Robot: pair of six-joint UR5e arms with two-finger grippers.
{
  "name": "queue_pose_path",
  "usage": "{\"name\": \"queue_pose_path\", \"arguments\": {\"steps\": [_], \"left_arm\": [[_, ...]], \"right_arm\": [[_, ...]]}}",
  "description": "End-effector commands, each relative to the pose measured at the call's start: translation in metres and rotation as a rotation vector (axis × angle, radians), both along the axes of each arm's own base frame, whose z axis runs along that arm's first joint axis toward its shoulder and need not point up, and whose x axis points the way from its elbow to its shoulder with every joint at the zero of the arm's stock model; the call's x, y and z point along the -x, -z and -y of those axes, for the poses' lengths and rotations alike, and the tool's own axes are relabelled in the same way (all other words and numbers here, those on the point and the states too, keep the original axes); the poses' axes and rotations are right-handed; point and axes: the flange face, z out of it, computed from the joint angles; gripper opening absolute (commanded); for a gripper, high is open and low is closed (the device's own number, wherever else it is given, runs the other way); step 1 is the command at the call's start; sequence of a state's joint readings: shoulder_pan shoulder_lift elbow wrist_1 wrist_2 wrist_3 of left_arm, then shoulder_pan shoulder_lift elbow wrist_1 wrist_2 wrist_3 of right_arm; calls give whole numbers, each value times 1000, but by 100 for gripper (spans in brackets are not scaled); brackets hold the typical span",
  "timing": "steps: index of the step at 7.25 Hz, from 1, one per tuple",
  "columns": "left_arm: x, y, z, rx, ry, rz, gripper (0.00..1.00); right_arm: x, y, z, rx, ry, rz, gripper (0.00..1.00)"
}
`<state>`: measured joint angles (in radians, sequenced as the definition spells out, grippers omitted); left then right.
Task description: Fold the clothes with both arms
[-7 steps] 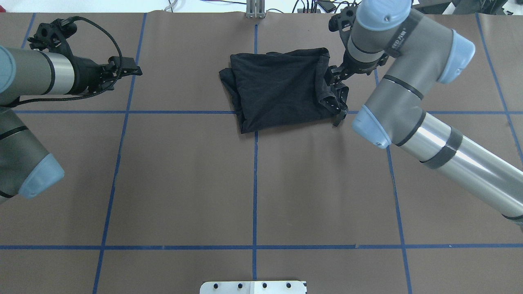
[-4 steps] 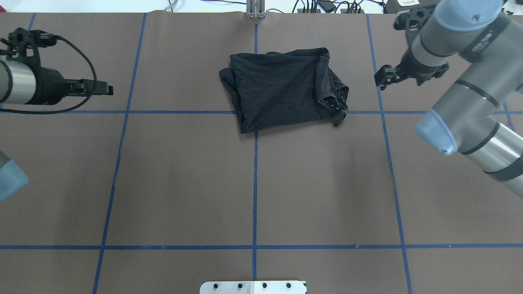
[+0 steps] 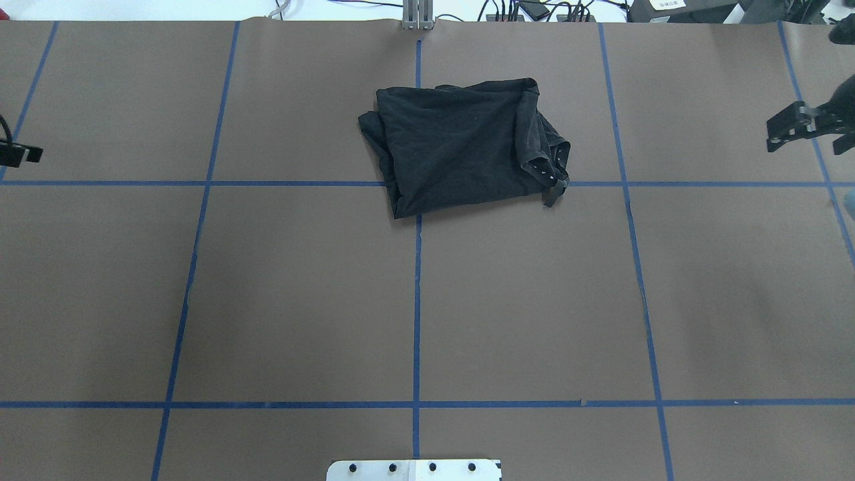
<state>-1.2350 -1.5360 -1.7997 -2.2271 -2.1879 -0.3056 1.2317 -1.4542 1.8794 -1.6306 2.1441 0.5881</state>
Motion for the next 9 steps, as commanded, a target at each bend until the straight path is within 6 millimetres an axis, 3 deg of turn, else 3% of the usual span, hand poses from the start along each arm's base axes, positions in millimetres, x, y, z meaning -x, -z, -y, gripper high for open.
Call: {"name": "queue_pose_path", "arguments": {"steps": [1,2,3,4,6,9], "left_arm": [[63,-53,-18,3,-52,62,100],[91,-65,-18,30,-80,93,100],[106,-68,-16,48,-112,132,100],[108,-79,-22,128,-115,136,100],[107,-71,-17,143,-100,126,100],[107,-34,-11,233,-44,96,100]], "right_arm": [[-66,-72,-41,14,84,-12,100],[-80,-87,-54,13,122,12,100],[-85,-111,-72,57,137,46,100],[-85,-115,-77,66,143,59,100],[-84,-113,-78,66,145,71,100],[-86,-108,-71,44,145,71,100]]}}
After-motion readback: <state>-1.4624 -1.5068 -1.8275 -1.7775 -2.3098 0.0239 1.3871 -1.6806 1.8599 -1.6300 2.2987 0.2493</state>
